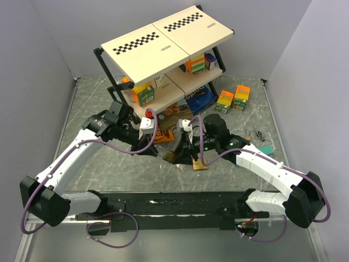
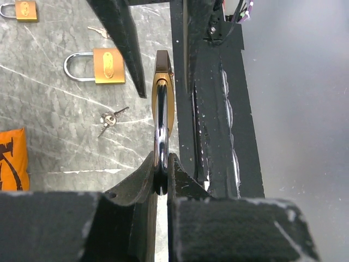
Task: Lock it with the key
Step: Place the key at the center of the board, then place the lock at the center of the board.
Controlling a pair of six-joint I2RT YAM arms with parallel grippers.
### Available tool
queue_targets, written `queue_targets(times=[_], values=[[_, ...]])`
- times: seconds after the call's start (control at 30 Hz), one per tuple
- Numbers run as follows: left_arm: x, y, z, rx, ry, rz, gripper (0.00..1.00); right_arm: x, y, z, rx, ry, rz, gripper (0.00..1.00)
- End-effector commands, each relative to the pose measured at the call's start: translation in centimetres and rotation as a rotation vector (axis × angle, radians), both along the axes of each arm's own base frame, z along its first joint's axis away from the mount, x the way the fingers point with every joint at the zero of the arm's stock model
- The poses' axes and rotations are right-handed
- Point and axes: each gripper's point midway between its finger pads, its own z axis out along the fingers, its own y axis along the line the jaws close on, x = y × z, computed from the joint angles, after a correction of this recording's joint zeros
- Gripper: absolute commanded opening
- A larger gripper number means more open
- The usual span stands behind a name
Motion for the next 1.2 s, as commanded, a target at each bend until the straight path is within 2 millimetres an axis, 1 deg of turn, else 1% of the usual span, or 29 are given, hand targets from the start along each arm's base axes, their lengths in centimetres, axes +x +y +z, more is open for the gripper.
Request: queue_targets(times=[0.0, 0.03, 0.07, 0.1, 0.13, 0.17, 0.2, 0.23, 0.27, 0.3, 0.33, 0.37, 0.4, 0.43, 0.47, 0.5, 0.53, 0.57, 0.6, 0.63, 0.7, 0.8, 0.83, 0.9, 0.93, 1.0, 1.07, 1.1, 1.17], values=[[0.0, -1.2, 3.2, -0.11, -0.033, -0.02, 0.01, 0.5, 0.7, 1.4, 0.041, -0.039, 0.007, 0.35], [0.0, -1.2, 3.3, -0.113, -0.027, -0.015, 0.01, 0.4, 0.7, 1.4, 0.039, -0.037, 0.01, 0.14], [0.0, -1.2, 3.3, -0.108, 0.001, 0.002, 0.04, 0.4, 0.7, 1.3, 0.036, -0.033, 0.009, 0.02], [0.4, -1.4, 3.5, -0.114, 0.0, 0.022, 0.19, 0.4, 0.6, 1.4, 0.037, -0.032, 0.001, 0.0], [0.9, -1.4, 3.5, -0.107, 0.004, 0.057, 0.33, 0.5, 0.6, 1.4, 0.037, -0.024, -0.009, 0.0], [0.9, -1.4, 3.8, -0.103, 0.063, 0.105, 0.45, 0.9, 0.6, 1.5, 0.035, -0.008, -0.041, 0.0], [1.7, -1.3, 4.2, -0.117, 0.067, 0.142, 0.66, 1.3, 0.4, 1.6, 0.035, -0.003, -0.077, 0.0], [2.7, -1.2, 4.1, -0.112, 0.068, 0.207, 0.73, 1.8, 0.2, 1.6, 0.034, 0.01, -0.116, 0.0], [2.7, -1.1, 4.8, -0.117, 0.184, 0.312, 0.85, 2.6, 0.0, 1.5, 0.027, 0.056, -0.199, 0.0], [3.5, -1.2, 4.7, -0.136, 0.206, 0.376, 0.96, 3.3, -0.2, 1.3, 0.031, 0.076, -0.257, 0.0], [3.7, -1.2, 4.9, -0.144, 0.275, 0.445, 0.99, 4.1, -0.6, 1.0, 0.026, 0.115, -0.321, 0.0], [3.7, -1.0, 4.8, -0.167, 0.299, 0.491, 0.97, 4.5, -0.8, 0.5, 0.031, 0.187, -0.391, 0.0], [3.9, -1.1, 4.9, -0.192, 0.334, 0.525, 0.96, 5.5, -1.1, 0.7, 0.048, 0.192, -0.462, 0.0], [4.5, -1.5, 6.0, -0.252, 0.381, 0.565, 0.96, 5.7, -1.1, 0.6, 0.056, 0.245, -0.509, 0.0], [4.5, -1.5, 5.5, -0.258, 0.411, 0.587, 0.96, 5.8, -1.3, 0.1, 0.056, 0.274, -0.537, 0.0], [4.8, -1.6, 5.4, -0.268, 0.435, 0.604, 0.96, 6.5, -1.5, 0.1, 0.067, 0.286, -0.583, 0.0], [5.2, -1.9, 5.6, -0.288, 0.467, 0.63, 0.96, 6.5, -1.4, 0.0, 0.076, 0.33, -0.607, 0.0], [6.5, -1.7, 4.1, -0.268, 0.494, 0.703, 0.96, 6.6, -1.5, -0.3, 0.075, 0.349, -0.626, 0.0], [7.1, -1.7, 3.3, -0.253, 0.518, 0.743, 0.96, 7.2, -1.7, -0.3, 0.086, 0.353, -0.664, 0.0], [7.8, -1.8, 2.1, -0.227, 0.572, 0.789, 0.96, 7.3, -1.7, -0.3, 0.096, 0.385, -0.688, 0.0], [8.6, -2.0, 1.4, -0.223, 0.6, 0.828, 0.98, 7.5, -1.9, -0.7, 0.097, 0.407, -0.717, 0.0], [8.8, -2.7, 1.3, -0.254, 0.648, 0.874, 0.99, 7.7, -2.0, -0.8, 0.107, 0.455, -0.756, 0.0], [8.5, -3.0, 1.1, -0.255, 0.656, 0.879, 0.99, 7.6, -2.0, -0.8, 0.108, 0.46, -0.756, 0.0], [8.7, -3.0, 0.7, -0.263, 0.688, 0.929, 0.97, 7.6, -1.9, -0.8, 0.109, 0.467, -0.765, 0.0], [8.5, -2.8, 0.1, -0.26, 0.705, 0.949, 0.97, 7.6, -1.8, -0.7, 0.112, 0.465, -0.767, 0.0], [8.5, -2.8, -0.4, -0.267, 0.737, 0.996, 0.96, 7.1, -1.5, -0.7, 0.112, 0.462, -0.756, 0.0], [7.7, -2.9, -1.1, -0.259, 0.76, 1.014, 0.96, 6.8, -1.4, -0.9, 0.114, 0.455, -0.756, 0.0], [7.9, -2.6, -1.2, -0.271, 0.773, 1.061, 0.95, 6.7, -1.4, -1.0, 0.115, 0.45, -0.752, 0.0], [7.4, -2.7, -2.3, -0.253, 0.801, 1.086, 0.93, 6.4, -1.5, -1.2, 0.119, 0.44, -0.756, 0.0]])
